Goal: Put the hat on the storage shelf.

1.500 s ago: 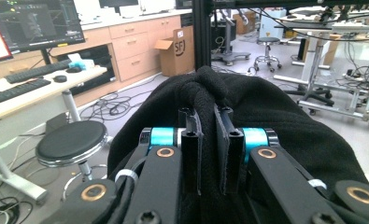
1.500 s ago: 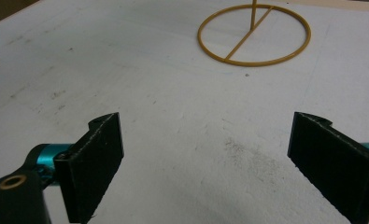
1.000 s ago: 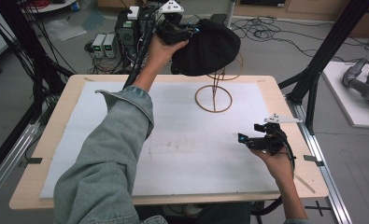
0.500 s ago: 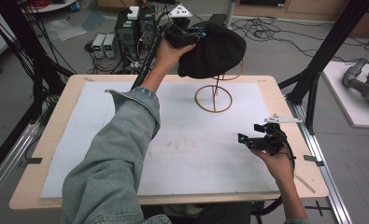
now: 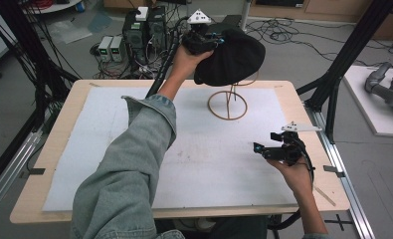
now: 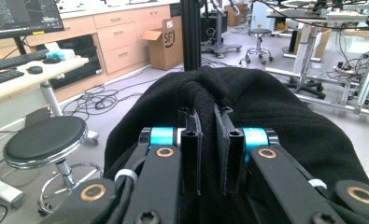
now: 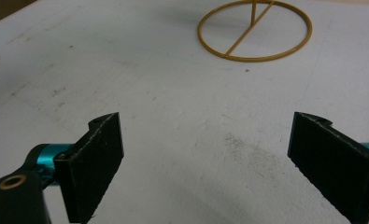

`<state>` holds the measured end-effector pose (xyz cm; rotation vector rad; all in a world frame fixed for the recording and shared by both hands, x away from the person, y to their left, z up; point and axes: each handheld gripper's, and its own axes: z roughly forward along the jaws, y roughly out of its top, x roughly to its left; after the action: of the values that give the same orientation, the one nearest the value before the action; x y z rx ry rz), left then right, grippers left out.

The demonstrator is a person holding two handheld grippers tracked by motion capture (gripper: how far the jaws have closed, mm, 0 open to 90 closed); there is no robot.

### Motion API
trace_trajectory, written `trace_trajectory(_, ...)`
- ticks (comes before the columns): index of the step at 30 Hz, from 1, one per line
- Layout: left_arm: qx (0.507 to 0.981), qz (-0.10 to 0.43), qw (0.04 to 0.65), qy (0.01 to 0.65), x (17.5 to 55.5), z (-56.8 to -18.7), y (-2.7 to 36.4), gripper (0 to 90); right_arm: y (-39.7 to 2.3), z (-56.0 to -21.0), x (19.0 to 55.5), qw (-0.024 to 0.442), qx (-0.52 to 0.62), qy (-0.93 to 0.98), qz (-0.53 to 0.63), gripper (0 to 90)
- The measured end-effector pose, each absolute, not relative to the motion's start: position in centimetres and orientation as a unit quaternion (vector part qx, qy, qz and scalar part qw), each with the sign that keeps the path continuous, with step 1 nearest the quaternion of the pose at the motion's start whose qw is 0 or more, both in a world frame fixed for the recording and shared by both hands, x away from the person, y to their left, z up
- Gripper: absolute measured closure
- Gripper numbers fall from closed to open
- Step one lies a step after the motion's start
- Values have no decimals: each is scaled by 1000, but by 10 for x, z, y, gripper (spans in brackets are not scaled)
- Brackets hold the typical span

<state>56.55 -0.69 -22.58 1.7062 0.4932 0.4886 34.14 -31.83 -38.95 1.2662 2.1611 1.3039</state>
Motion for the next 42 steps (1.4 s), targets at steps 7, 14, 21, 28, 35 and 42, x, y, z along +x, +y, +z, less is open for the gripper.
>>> trace_trajectory(7, 740, 207, 602, 217, 568, -232, -12, 820, -318, -389, 341, 158, 441, 757, 455, 102)
trace_trajectory(14, 741, 202, 603, 219, 569, -237, -19, 817, -318, -389, 341, 155, 444, 756, 455, 102)
trace_trajectory(21, 742, 197, 602, 221, 571, -240, -20, 801, -319, -390, 342, 157, 444, 756, 456, 102)
trace_trajectory(28, 755, 198, 585, 219, 572, -245, -23, 739, -320, -390, 342, 158, 446, 754, 457, 102)
trace_trajectory(35, 763, 192, 577, 221, 573, -249, -23, 721, -321, -389, 342, 159, 447, 752, 457, 102)
trace_trajectory(42, 767, 192, 571, 220, 574, -251, -22, 692, -321, -389, 342, 158, 446, 753, 457, 102)
